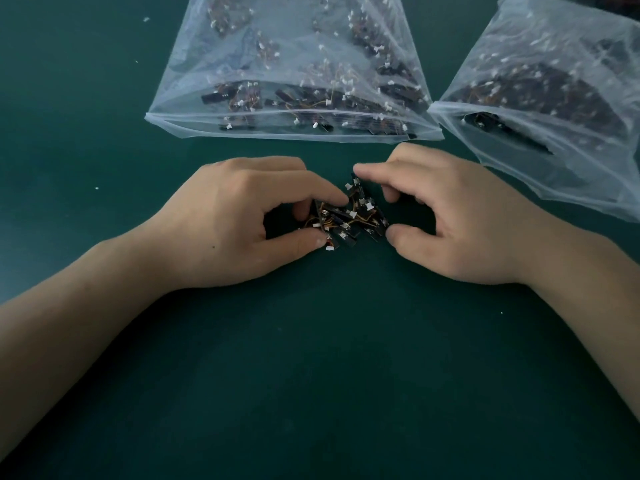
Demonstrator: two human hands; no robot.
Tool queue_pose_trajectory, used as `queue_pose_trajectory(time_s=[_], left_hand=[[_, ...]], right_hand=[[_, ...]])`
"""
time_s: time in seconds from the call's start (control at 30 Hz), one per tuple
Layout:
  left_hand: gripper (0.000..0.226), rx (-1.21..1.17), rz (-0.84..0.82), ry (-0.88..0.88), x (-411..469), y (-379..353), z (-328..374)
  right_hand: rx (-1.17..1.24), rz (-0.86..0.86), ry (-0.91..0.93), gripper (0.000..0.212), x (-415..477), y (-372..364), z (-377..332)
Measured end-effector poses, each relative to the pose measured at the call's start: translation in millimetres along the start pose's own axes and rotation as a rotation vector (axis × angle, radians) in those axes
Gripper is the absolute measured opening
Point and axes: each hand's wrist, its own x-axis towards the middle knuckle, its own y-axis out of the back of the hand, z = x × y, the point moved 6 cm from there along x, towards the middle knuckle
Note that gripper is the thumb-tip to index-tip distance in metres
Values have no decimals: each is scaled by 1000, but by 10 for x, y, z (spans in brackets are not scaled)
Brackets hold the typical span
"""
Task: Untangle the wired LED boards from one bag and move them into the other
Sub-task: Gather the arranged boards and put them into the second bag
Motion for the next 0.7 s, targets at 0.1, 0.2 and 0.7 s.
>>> queue_pose_trajectory(time_s=[0.1,0.2,0.7], left_hand=[[33,3,0,-2,6,-4,6],[32,2,-3,-2,9,-7,8],[44,20,50,53,-8,0,10]], right_hand=[[20,-6,-30,60,11,16,-17],[49,-6,-26,50,2,25,-35],[-175,176,-308,87,-95,69,-347]])
